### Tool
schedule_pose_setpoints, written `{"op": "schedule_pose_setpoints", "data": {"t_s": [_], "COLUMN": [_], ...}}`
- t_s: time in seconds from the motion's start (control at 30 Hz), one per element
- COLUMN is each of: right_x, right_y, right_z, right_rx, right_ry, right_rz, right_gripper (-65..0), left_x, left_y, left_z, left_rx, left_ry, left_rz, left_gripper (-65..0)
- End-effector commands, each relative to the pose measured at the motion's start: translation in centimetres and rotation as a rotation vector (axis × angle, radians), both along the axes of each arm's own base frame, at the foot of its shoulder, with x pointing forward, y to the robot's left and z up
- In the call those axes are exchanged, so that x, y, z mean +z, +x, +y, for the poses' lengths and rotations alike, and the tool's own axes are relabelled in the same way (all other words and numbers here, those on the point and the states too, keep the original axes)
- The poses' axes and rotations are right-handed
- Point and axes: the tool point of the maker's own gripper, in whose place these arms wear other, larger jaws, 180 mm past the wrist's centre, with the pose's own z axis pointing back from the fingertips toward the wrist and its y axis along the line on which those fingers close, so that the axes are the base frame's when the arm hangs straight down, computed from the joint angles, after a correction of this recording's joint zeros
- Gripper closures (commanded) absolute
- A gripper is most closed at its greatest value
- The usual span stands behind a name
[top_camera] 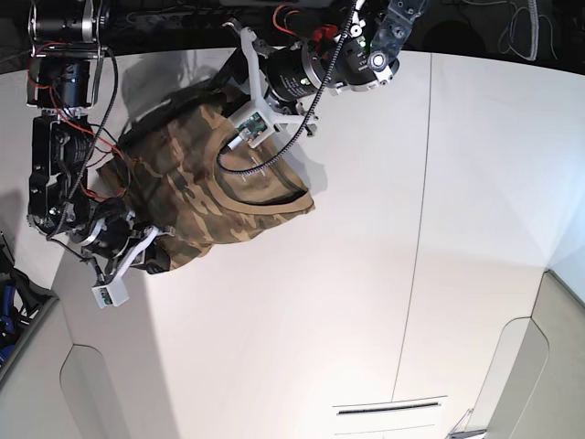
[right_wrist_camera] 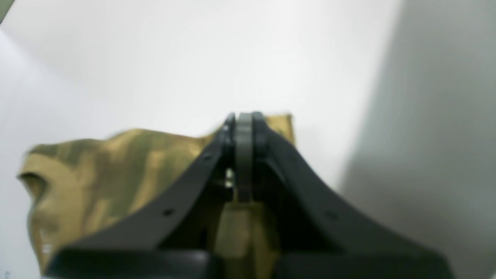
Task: Fold the T-shirt properly
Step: 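Grasp the folded bundle with both grippers and flip it over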
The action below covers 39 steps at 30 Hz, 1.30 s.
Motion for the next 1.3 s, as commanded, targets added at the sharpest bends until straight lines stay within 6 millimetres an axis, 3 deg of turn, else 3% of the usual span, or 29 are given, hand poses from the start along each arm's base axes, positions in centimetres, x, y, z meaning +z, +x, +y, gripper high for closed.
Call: {"op": "schedule_pose_setpoints", "data": {"t_s": [0.0,0.2,0.37,0.47,0.7,0.9,1.03,1.27], "right_x": [1.3,-2.2,-3.9,-4.6,-4.3,-2.8,-2.4,-2.6], "right_y": [1.4,-0.1,-2.4,-4.4,-8.8,-11.8,-13.4,-15.9], "right_z": [-0.2,-0.5,-0.3,0.3,2.3,4.1,6.2,11.2], "right_rx": [0.003,-0.016,-0.008,0.018,0.066,0.108,0.139,0.141], "right_ry": [0.023,0.051,0.074,0.121,0.192,0.24,0.294,0.449], "right_rz": [-0.046,0.065,0.141,0.199,0.209,0.186,0.208,0.265], "right_gripper": [0.0,0.0,0.0,0.0,0.0,0.0,0.0,0.0], "left_x": [0.5,-2.3,-4.5,-5.0,-5.1,-3.3,-2.5,-1.8], "left_y": [0.2,0.7,2.3,3.9,8.4,12.7,14.1,14.9], "left_z": [-0.5,-0.1,0.8,2.4,9.1,13.5,14.8,14.8], "left_rx": [0.004,0.002,0.012,0.056,0.272,0.407,0.425,0.427], "left_ry": [-0.035,0.009,0.062,0.09,0.135,0.148,0.161,0.158], "left_rz": [-0.007,0.041,0.064,0.065,0.037,-0.035,-0.07,-0.092], "left_gripper": [-26.4,-26.4,-26.4,-26.4,-26.4,-26.4,-26.4,-26.4]}}
